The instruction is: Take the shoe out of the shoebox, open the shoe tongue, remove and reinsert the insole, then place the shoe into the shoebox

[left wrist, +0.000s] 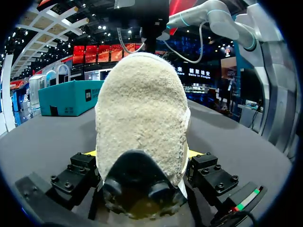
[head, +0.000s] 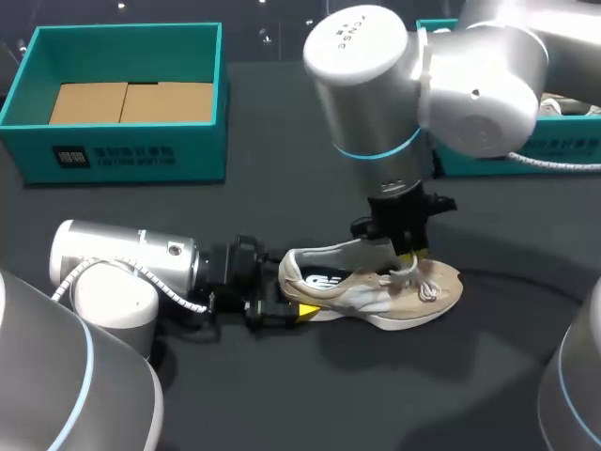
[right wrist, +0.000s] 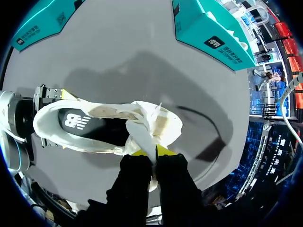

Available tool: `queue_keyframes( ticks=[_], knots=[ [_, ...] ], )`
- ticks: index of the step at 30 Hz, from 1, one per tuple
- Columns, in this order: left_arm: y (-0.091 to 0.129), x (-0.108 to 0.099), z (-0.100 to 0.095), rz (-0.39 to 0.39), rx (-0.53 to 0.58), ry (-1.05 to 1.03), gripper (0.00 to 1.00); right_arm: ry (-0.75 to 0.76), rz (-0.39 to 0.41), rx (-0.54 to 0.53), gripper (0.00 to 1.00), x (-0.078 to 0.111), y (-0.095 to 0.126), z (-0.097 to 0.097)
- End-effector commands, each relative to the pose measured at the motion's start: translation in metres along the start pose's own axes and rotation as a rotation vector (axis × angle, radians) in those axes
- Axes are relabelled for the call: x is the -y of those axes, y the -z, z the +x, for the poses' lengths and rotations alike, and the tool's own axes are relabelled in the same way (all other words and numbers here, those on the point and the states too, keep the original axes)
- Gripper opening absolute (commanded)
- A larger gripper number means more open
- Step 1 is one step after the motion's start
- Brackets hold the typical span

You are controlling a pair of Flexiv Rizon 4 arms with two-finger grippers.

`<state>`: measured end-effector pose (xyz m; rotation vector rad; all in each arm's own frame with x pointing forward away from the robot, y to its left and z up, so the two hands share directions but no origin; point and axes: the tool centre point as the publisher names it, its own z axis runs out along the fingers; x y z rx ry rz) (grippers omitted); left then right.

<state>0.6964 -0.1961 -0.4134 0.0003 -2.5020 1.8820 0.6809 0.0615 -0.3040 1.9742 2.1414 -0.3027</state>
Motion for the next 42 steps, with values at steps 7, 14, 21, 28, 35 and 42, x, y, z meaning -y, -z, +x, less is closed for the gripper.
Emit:
queue_keyframes(
  ticks=[7, 14, 21, 28, 35, 42],
  knots=[
    [0.001, 0.0, 0.001, -0.001, 0.001, 0.0, 0.0, -0.034, 0.009, -0.01, 0.0, 0.0, -0.033, -0.031],
    [0.001, 0.0, 0.001, -0.001, 0.001, 0.0, 0.0, -0.074, -0.007, 0.025, 0.0, -0.003, -0.049, -0.043],
    [0.001, 0.0, 0.001, -0.001, 0.001, 0.0, 0.0, -0.13, -0.013, 0.068, 0.38, -0.006, -0.059, -0.052],
    [0.001, 0.0, 0.001, -0.001, 0.001, 0.0, 0.0, -0.165, 0.001, 0.101, 0.48, -0.008, -0.065, -0.057],
    [0.001, 0.0, 0.001, -0.001, 0.001, 0.0, 0.0, -0.169, 0.022, 0.126, 0.61, -0.012, -0.065, -0.061],
    [0.001, 0.0, 0.001, -0.001, 0.001, 0.0, 0.0, -0.134, -0.054, 0.13, 0.52, -0.007, -0.006, -0.064]
  ],
)
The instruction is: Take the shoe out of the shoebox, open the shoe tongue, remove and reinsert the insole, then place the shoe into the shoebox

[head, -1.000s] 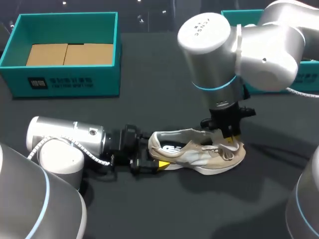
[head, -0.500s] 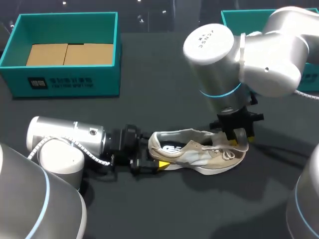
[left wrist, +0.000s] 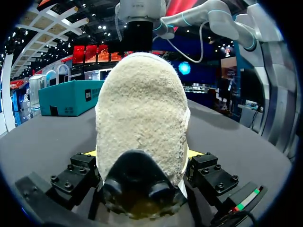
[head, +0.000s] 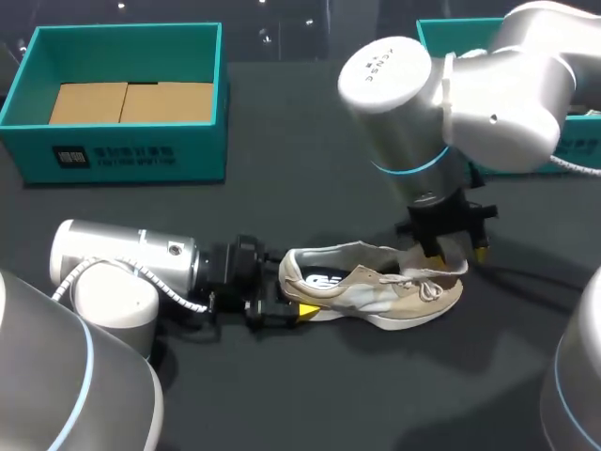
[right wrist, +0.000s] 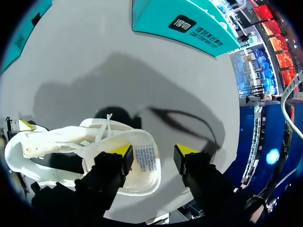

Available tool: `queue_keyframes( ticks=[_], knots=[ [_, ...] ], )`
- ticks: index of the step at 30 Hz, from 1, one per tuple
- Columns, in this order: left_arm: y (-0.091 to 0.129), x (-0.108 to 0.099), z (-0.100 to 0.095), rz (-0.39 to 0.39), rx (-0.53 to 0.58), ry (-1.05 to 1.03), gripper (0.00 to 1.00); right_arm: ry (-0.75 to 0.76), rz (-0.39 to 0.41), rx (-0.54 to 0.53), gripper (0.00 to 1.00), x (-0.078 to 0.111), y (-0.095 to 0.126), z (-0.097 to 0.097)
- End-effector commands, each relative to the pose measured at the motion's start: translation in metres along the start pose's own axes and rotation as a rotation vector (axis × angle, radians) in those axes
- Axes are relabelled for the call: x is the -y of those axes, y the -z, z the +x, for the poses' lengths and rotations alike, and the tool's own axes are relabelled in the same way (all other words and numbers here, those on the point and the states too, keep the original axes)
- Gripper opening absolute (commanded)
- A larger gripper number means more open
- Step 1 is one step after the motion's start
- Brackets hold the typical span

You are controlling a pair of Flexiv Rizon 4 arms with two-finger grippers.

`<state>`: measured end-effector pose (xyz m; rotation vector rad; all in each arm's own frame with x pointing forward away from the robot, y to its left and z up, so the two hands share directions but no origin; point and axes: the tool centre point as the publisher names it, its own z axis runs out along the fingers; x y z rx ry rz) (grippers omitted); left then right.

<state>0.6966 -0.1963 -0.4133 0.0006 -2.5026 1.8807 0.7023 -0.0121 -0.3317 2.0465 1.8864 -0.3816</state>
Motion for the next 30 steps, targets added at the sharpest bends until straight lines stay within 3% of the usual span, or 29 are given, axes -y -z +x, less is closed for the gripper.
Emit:
queue_keyframes(
  ticks=[1, 10, 17, 18, 19, 20, 21, 23, 26, 30],
  knots=[
    [0.001, 0.0, 0.001, 0.0, 0.001, -0.001, 0.0, 0.039, -0.063, 0.02, 0.5, 0.009, 0.056, -0.007],
    [0.001, 0.0, 0.001, 0.0, 0.001, -0.001, 0.0, 0.232, -0.165, 0.022, 0.49, 0.019, 0.128, 0.009],
    [0.001, 0.0, 0.001, 0.0, 0.001, -0.001, 0.0, 0.512, -0.217, -0.068, 0.44, 0.02, 0.159, 0.04],
    [0.001, 0.0, 0.001, 0.0, 0.001, -0.001, 0.0, 0.561, -0.226, -0.103, 0.39, 0.02, 0.161, 0.044],
    [0.001, 0.0, 0.001, 0.0, 0.001, -0.001, 0.0, 0.599, -0.24, -0.128, 0.28, 0.021, 0.164, 0.048],
    [0.001, 0.0, 0.001, 0.0, 0.001, -0.001, 0.0, 0.634, -0.241, -0.154, 0.08, 0.021, 0.165, 0.052],
    [0.001, 0.0, 0.001, 0.0, 0.001, -0.001, 0.0, 0.668, -0.254, -0.183, 0.0, 0.021, 0.167, 0.055],
    [0.001, 0.0, 0.001, 0.0, 0.001, -0.001, 0.0, 0.74, -0.281, -0.238, 0.0, 0.024, 0.171, 0.063],
    [0.001, 0.0, 0.001, 0.0, 0.001, -0.001, 0.0, 0.968, -0.401, -0.385, 0.0, 0.038, 0.178, 0.071],
    [0.001, 0.0, 0.001, 0.0, 0.001, -0.001, 0.0, 0.968, -0.401, -0.385, 0.0, 0.038, 0.178, 0.071]
  ],
)
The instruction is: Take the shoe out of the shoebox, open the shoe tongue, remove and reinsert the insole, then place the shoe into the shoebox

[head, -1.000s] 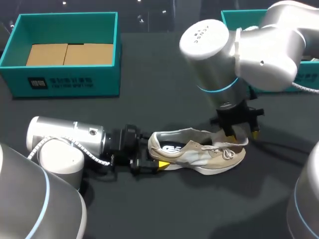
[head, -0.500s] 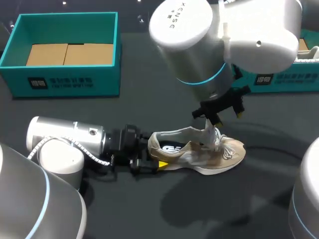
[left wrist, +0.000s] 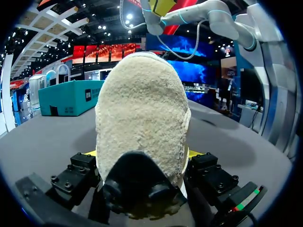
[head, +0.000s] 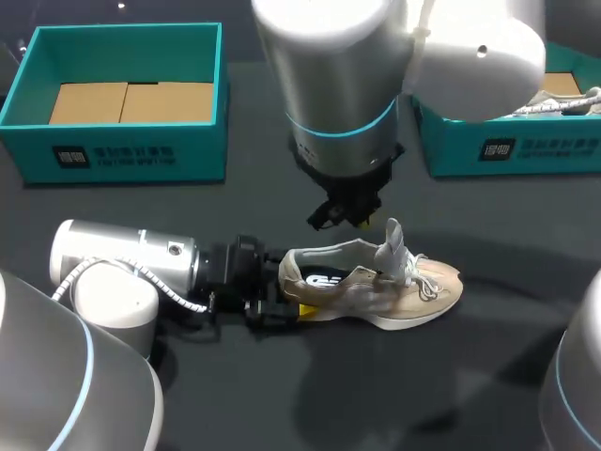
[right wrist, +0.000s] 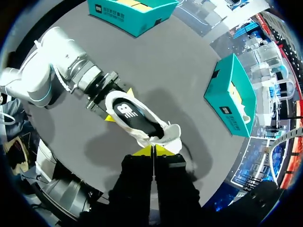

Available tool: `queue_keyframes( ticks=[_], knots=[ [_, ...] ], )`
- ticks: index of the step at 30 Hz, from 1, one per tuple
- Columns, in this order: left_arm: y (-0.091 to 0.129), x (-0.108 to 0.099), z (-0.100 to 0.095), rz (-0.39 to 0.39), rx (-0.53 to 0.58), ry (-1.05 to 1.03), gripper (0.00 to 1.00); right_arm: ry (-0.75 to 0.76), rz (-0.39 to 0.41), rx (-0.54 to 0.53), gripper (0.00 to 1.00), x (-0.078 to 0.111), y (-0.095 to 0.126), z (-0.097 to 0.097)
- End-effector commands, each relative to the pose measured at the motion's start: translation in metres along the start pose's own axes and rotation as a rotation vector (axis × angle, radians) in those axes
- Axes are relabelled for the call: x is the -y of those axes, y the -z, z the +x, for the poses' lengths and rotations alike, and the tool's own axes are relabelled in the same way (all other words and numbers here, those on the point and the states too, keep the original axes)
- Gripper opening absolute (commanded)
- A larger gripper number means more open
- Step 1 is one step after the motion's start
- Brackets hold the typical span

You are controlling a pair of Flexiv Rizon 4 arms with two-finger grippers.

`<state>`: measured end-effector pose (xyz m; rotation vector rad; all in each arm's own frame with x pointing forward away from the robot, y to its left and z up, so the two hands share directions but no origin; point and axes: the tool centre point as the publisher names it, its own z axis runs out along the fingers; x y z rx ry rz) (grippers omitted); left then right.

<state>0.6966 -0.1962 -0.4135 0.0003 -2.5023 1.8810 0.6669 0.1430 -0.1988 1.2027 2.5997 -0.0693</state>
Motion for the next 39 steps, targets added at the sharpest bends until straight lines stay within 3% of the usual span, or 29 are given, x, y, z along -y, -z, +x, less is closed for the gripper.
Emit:
queue_keyframes(
  ticks=[1, 8, 11, 16, 28, 35, 39],
  knots=[
    [0.001, 0.0, 0.001, -0.001, 0.001, -0.001, 0.0, 0.23, -0.164, -0.162, 0.0, 0.011, -0.004, -0.009],
    [0.001, 0.0, 0.001, -0.001, 0.001, -0.001, 0.0, 0.23, -0.164, -0.162, 0.0, 0.011, -0.004, -0.009],
    [0.001, 0.0, 0.001, -0.001, 0.001, -0.001, 0.0, 0.399, -0.159, -0.169, 0.0, 0.0, -0.015, 0.014],
    [0.001, 0.0, 0.001, -0.001, 0.001, -0.001, 0.0, 0.565, -0.169, -0.268, 0.0, -0.006, -0.035, 0.031],
    [0.001, 0.0, 0.001, -0.001, 0.001, -0.001, 0.0, 0.565, -0.169, -0.268, 0.0, -0.006, -0.035, 0.031],
    [0.001, 0.0, 0.001, -0.001, 0.001, -0.001, 0.0, 0.623, -0.198, -0.304, 0.0, -0.024, -0.079, 0.048],
    [0.001, 0.0, 0.001, -0.001, 0.001, -0.001, 0.0, 0.655, -0.246, -0.303, 0.0, -0.028, -0.092, 0.054]
  ],
)
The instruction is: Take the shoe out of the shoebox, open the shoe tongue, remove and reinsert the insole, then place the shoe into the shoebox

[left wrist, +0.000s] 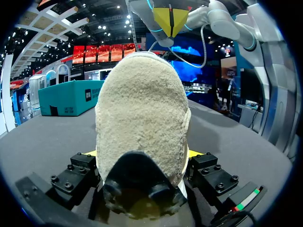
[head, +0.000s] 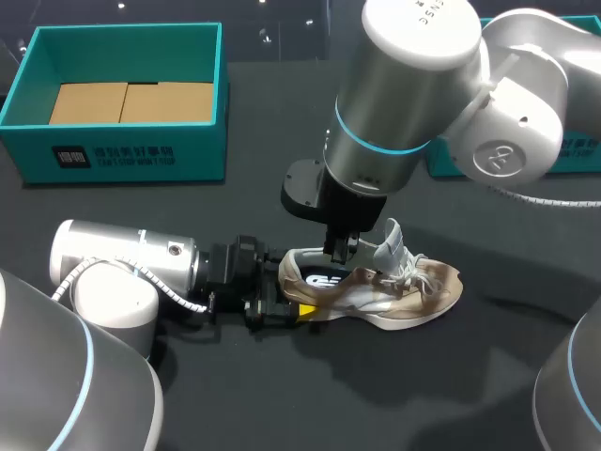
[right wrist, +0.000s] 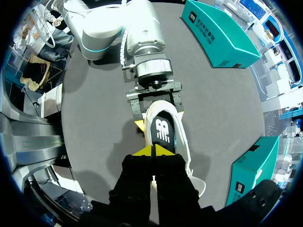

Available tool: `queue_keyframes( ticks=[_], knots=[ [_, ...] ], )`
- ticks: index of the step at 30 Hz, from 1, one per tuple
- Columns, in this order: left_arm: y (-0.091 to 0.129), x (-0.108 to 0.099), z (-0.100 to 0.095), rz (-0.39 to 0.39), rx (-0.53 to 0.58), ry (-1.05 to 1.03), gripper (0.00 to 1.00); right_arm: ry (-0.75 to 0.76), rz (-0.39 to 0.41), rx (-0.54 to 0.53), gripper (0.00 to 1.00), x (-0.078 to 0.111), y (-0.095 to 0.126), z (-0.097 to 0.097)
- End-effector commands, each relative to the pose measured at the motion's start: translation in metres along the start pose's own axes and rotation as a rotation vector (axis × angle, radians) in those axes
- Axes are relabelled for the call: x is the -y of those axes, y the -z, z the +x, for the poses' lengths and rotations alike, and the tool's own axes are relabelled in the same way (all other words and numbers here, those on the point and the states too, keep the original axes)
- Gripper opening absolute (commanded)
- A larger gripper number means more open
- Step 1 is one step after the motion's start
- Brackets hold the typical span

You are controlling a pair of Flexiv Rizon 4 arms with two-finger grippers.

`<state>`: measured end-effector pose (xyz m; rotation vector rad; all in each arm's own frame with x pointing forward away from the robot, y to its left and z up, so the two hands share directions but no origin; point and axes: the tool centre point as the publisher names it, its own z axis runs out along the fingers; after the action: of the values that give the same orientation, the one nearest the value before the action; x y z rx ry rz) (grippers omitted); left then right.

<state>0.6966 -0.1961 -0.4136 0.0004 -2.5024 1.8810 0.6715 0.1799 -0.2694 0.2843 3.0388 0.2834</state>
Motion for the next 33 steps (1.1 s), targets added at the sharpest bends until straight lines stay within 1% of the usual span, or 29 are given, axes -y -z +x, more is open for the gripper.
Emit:
queue_keyframes(
  ticks=[1, 14, 15, 16, 17, 20, 25, 33],
  knots=[
    [0.001, 0.0, 0.001, -0.001, 0.001, 0.0, 0.0, 0.013, -0.022, -0.005, 0.0, -0.002, -0.031, -0.001],
    [0.001, 0.0, 0.001, -0.001, 0.001, 0.0, 0.0, 0.013, -0.022, -0.005, 0.0, -0.002, -0.031, -0.001],
    [0.001, 0.0, 0.001, -0.001, 0.001, 0.0, 0.0, 0.032, -0.039, -0.015, 0.0, -0.004, -0.037, -0.004],
    [0.001, 0.0, 0.001, -0.001, 0.001, 0.0, 0.0, 0.036, -0.04, -0.018, 0.0, -0.005, -0.042, -0.006],
    [0.001, 0.0, 0.001, -0.001, 0.001, 0.0, 0.0, 0.06, -0.064, -0.017, 0.0, -0.007, -0.046, -0.007],
    [0.001, 0.0, 0.001, -0.001, 0.001, 0.0, 0.0, 0.063, -0.075, -0.015, 0.0, -0.008, -0.056, -0.011],
    [0.001, 0.0, 0.001, -0.001, 0.001, 0.0, 0.0, 0.065, -0.052, -0.011, 0.0, -0.008, -0.07, -0.014],
    [0.001, 0.0, 0.001, -0.001, 0.001, 0.0, 0.0, 0.084, -0.037, -0.001, 0.0, -0.003, -0.091, -0.016]
  ],
)
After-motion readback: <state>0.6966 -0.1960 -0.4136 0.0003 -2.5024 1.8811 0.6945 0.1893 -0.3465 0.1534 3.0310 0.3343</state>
